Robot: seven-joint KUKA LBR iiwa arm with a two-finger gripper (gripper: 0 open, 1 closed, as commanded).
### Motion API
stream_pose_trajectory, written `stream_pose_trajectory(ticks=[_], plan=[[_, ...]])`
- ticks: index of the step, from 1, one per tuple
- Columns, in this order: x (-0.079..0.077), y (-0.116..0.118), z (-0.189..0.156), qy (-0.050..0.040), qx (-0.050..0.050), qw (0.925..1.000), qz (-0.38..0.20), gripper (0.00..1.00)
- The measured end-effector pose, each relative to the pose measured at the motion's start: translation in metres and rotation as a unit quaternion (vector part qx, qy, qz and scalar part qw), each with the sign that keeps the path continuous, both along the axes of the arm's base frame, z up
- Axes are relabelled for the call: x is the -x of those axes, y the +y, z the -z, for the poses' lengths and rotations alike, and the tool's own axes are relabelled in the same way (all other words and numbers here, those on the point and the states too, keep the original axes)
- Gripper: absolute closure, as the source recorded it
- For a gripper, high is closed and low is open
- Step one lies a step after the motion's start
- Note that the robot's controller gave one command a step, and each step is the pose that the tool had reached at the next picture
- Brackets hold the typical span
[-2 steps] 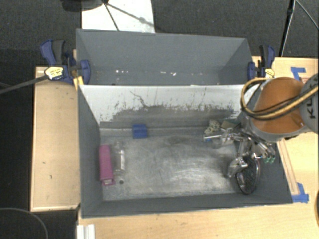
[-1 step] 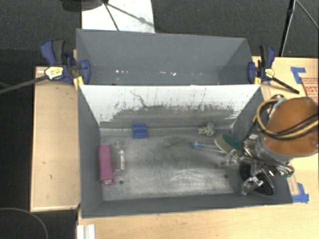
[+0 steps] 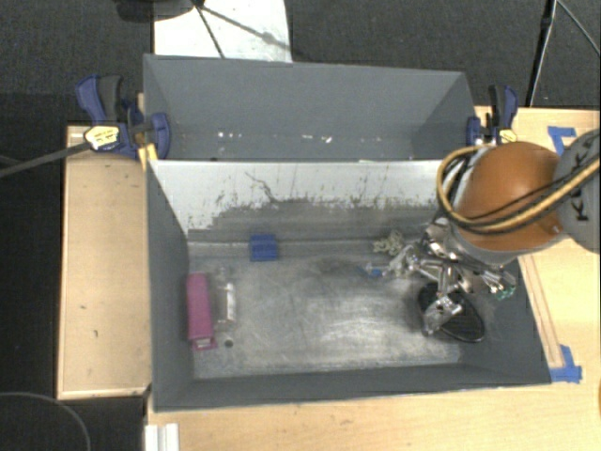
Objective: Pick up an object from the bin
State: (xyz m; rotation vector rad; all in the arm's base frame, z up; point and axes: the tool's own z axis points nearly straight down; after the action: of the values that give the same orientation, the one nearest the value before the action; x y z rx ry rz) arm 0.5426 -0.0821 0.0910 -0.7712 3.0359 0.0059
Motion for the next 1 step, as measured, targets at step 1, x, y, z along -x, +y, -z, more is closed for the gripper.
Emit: stream_pose_trajectory(ticks=[1], plan=[[0.0260, -0.0610, 0.0098, 0.0037, 0.003, 0.9997, -0.023, 0.00]])
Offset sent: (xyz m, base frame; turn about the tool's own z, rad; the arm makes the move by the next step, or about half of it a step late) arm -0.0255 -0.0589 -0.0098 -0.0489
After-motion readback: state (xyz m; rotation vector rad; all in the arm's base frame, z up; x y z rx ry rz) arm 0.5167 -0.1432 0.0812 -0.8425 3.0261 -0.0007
